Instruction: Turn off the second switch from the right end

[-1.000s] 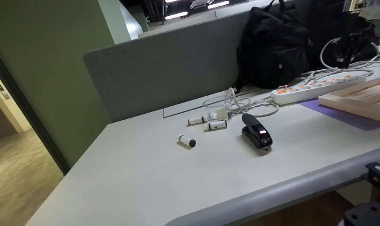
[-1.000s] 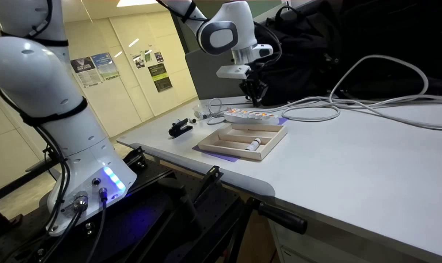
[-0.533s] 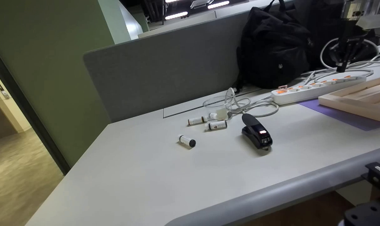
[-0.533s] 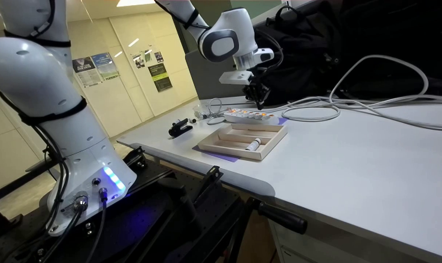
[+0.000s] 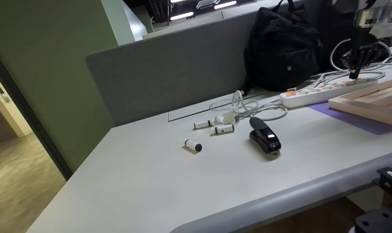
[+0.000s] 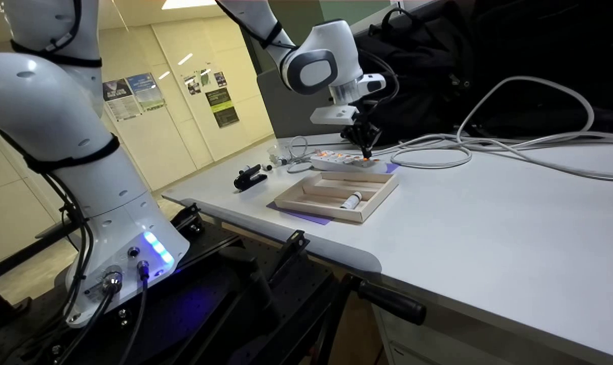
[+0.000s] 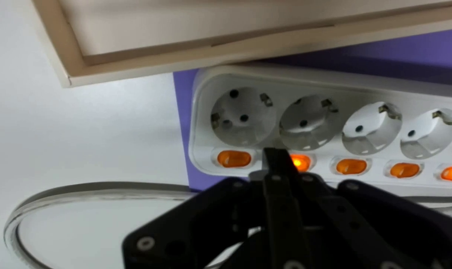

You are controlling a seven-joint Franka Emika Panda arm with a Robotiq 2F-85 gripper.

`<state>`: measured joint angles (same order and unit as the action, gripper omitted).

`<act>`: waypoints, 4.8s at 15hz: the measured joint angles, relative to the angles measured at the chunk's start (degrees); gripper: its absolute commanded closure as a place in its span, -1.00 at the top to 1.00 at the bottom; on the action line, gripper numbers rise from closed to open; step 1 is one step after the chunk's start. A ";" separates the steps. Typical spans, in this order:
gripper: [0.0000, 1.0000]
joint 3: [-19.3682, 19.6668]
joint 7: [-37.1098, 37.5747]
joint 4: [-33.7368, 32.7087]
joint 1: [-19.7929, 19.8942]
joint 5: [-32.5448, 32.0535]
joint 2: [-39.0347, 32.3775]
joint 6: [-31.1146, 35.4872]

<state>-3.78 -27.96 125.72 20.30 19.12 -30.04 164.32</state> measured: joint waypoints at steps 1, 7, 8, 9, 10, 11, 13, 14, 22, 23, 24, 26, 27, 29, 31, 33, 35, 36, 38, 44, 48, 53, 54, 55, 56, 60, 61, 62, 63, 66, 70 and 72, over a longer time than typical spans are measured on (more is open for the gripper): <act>-1.00 -0.28 0.02 -0.17 0.37 -0.15 -0.25 0.18; -1.00 -2.03 0.24 -1.27 1.65 -0.17 -1.58 0.50; -1.00 -2.44 0.27 -1.41 1.74 -0.17 -1.84 0.66; -1.00 -2.74 0.29 -1.47 1.79 -0.17 -1.97 0.97; -1.00 -2.99 0.29 -1.50 1.87 -0.17 -1.98 1.13; -1.00 -3.30 0.29 -1.54 1.97 -0.17 -1.98 1.26; -1.00 -3.75 0.30 -1.68 2.01 -0.17 -1.99 1.40; -1.00 -4.00 0.30 -1.73 2.02 -0.17 -1.99 1.50; -1.00 -5.37 1.53 -1.72 1.73 -1.59 -2.56 1.70; -1.00 -5.20 2.19 -1.76 1.64 -2.28 -2.56 1.69; -1.00 -4.84 3.01 -1.90 1.41 -2.81 -2.55 1.58; -1.00 -3.67 5.01 -2.45 0.80 -4.12 -2.47 0.94; -1.00 -2.86 6.42 -2.97 0.22 -4.84 -2.46 -0.05; -1.00 -0.91 9.01 -4.21 -1.26 -5.95 -2.45 -2.77; -1.00 1.04 11.05 -5.58 -2.61 -6.85 -2.47 -6.51; -1.00 2.87 12.19 -6.55 -3.56 -7.26 -2.55 -10.14; -1.00 4.12 13.11 -7.32 -4.20 -7.81 -2.67 -12.36; -1.00 4.53 13.42 -7.57 -4.47 -7.90 -2.73 -12.97; -1.00 5.07 13.90 -7.87 -5.01 -7.91 -2.85 -13.47; -1.00 5.17 14.14 -7.85 -5.17 -7.91 -2.87 -13.38; -1.00 5.05 13.91 -7.76 -5.07 -7.88 -2.86 -13.17; -1.00 3.76 12.65 -7.69 -3.61 -7.54 -2.86 -12.94; -1.00 3.40 12.34 -7.64 -3.25 -7.39 -2.86 -12.77; -1.00 3.04 11.92 -7.52 -2.97 -7.09 -2.87 -12.32; -1.00 2.61 11.39 -7.36 -2.71 -6.73 -2.90 -11.58; -1.00 1.53 9.96 -6.73 -2.09 -6.54 -3.11 -9.17; -1.00 1.30 9.75 -6.62 -1.84 -6.54 -3.09 -8.89; -1.00 1.12 9.56 -6.47 -1.66 -6.54 -3.04 -8.67; -1.00 0.96 9.35 -6.38 -1.50 -6.54 -3.01 -8.53; -1.00 0.61 8.28 -6.03 -1.22 -6.59 -2.90 -7.97; -1.00 -0.60 5.50 -3.83 -0.96 -6.63 -2.28 -4.40; -1.00 -2.19 4.81 -2.54 -0.94 -6.71 -2.37 -1.34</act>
<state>-5.98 -23.14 123.18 19.36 12.41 -32.41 162.98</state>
